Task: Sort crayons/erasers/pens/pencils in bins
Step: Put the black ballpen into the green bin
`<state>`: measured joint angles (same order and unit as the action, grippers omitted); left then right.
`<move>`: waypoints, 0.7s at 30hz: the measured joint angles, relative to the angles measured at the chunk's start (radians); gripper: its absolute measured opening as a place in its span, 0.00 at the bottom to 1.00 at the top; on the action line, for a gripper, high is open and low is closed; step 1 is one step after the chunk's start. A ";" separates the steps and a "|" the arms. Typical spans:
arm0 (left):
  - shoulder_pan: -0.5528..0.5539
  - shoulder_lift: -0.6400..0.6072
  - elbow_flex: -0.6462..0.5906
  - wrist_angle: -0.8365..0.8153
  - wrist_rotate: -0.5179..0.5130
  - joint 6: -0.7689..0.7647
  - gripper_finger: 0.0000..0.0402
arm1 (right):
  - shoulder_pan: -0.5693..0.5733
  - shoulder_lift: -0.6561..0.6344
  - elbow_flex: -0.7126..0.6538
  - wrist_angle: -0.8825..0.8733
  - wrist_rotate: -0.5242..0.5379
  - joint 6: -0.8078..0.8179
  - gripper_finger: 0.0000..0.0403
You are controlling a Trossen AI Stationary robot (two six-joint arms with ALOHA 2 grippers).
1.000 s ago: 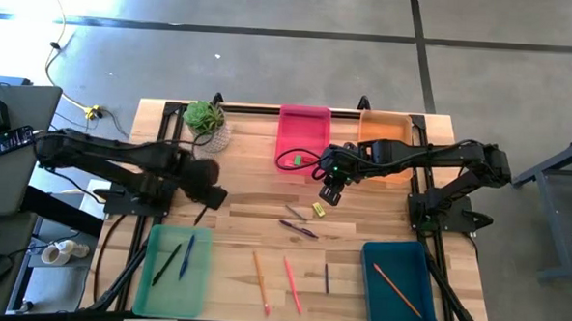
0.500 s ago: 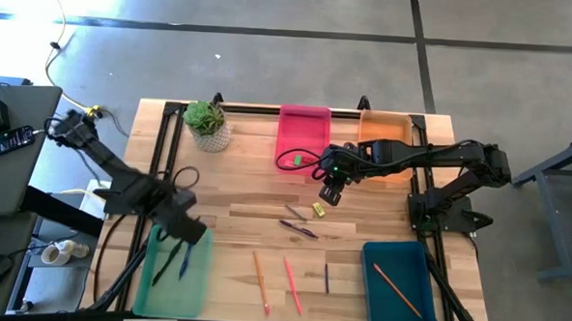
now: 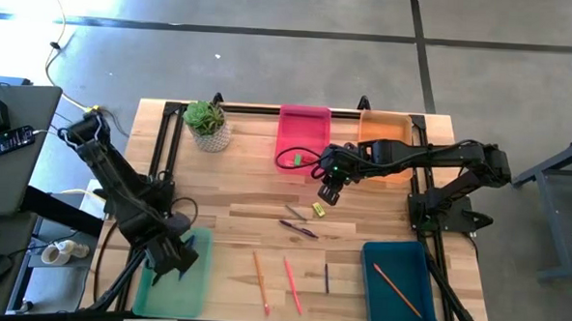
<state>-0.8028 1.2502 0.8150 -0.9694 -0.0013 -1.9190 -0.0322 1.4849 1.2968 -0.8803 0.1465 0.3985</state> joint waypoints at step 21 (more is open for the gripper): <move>-0.049 0.095 0.000 0.106 -0.074 0.082 0.22 | 0.011 0.136 -0.003 -0.004 -0.051 0.364 0.30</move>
<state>-0.8520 1.3453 0.8150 -0.8630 -0.0757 -1.8370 -0.0209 1.6210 1.2934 -0.8844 0.0956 0.7628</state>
